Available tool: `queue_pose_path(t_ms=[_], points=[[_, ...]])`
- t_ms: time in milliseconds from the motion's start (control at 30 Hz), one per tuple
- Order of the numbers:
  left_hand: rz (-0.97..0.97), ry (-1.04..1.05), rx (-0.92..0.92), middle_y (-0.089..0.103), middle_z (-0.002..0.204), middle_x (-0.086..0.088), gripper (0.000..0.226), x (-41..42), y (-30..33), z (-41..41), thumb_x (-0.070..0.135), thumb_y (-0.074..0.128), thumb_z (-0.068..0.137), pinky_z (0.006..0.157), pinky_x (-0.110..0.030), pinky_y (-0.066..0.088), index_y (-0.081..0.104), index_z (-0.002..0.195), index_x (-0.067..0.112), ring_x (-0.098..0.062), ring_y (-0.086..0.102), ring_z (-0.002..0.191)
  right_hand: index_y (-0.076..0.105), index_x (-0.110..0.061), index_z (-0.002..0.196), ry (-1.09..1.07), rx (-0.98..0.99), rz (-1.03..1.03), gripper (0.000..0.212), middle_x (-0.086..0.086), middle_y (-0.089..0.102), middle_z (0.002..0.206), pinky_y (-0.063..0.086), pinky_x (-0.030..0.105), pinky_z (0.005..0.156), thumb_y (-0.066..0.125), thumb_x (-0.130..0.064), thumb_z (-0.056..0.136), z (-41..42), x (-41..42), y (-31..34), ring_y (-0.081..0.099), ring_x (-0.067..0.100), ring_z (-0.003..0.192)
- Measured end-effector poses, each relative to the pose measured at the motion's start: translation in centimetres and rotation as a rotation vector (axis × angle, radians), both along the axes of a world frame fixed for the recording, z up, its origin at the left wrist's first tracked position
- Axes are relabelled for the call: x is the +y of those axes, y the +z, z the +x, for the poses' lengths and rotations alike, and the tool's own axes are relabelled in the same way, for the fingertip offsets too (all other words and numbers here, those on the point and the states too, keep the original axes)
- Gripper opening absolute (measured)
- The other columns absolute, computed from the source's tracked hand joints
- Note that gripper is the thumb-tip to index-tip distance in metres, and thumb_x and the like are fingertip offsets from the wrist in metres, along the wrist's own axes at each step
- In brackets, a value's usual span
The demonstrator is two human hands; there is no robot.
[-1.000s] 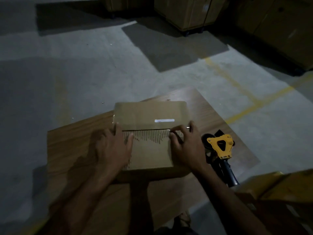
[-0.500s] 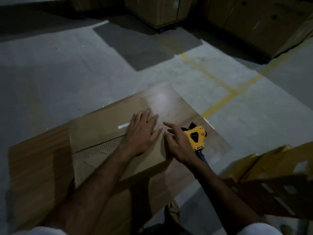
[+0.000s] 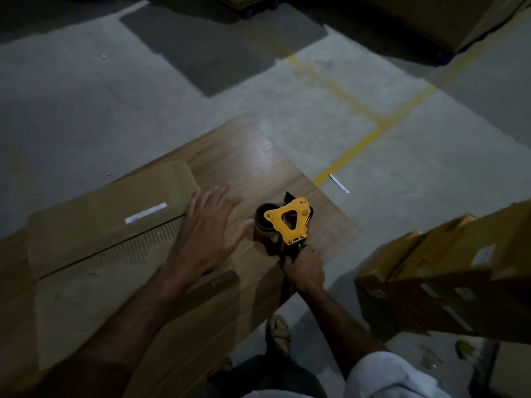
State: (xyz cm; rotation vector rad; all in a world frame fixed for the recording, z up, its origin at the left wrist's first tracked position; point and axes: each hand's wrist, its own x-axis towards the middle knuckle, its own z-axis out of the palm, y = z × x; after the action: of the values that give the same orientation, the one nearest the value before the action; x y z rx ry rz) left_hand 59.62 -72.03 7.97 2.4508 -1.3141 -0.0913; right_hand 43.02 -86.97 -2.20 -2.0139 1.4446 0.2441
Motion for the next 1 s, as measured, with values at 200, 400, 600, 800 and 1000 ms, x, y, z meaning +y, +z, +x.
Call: queue_pose_path(t_ms=[200,400,600,800,1000], points=[[-0.013,-0.055,-0.004,0.059,0.14,0.006,0.055,-1.2,-0.1,-0.6,0.071,0.039,0.1,0.127,-0.047,0.018,0.067,0.123,0.029,-0.01,0.049,0.133,0.057,-0.006,0.11,0.05,-0.136,0.024,0.029,0.007,0.058,0.095,0.055,0.044,0.084,0.064,-0.027,0.092,1.2,-1.6,-0.3,0.064,0.035,0.099],[-0.249,0.11,-0.002,0.062,0.133,0.001,0.039,-0.5,0.3,1.6,0.053,0.056,0.1,0.119,-0.05,0.032,0.069,0.123,0.024,-0.016,0.055,0.125,0.06,-0.023,0.088,0.132,-0.48,0.131,0.012,-0.004,0.06,0.074,0.039,0.027,0.058,0.064,-0.032,0.093,3.6,-2.5,4.1,0.058,0.016,0.068],[-0.085,0.466,-0.036,0.047,0.152,-0.014,0.064,2.8,1.9,10.1,0.056,0.057,0.098,0.124,-0.053,0.02,0.051,0.146,0.014,-0.033,0.041,0.142,0.054,-0.016,0.087,0.261,-0.811,0.532,0.02,-0.008,0.044,0.061,0.032,0.028,0.049,0.053,-0.024,0.105,10.2,-1.4,12.2,0.038,0.007,0.05],[0.206,0.417,0.13,0.047,0.156,-0.008,0.111,5.6,2.2,12.7,0.096,0.025,0.075,0.116,-0.048,0.034,0.04,0.156,0.022,-0.029,0.045,0.14,0.054,-0.018,0.088,0.3,-0.812,0.74,0.019,-0.009,0.047,0.065,0.036,0.02,0.05,0.049,-0.019,0.106,15.7,0.9,15.0,0.038,0.005,0.054],[0.008,0.516,0.36,0.059,0.144,0.002,0.119,7.2,2.5,13.7,0.104,0.044,0.061,0.101,-0.039,0.047,0.041,0.155,0.03,-0.024,0.058,0.128,0.052,-0.019,0.086,0.307,-0.78,0.755,0.02,-0.008,0.045,0.065,0.035,0.022,0.049,0.049,-0.019,0.106,18.8,2.7,15.0,0.038,0.007,0.053]])
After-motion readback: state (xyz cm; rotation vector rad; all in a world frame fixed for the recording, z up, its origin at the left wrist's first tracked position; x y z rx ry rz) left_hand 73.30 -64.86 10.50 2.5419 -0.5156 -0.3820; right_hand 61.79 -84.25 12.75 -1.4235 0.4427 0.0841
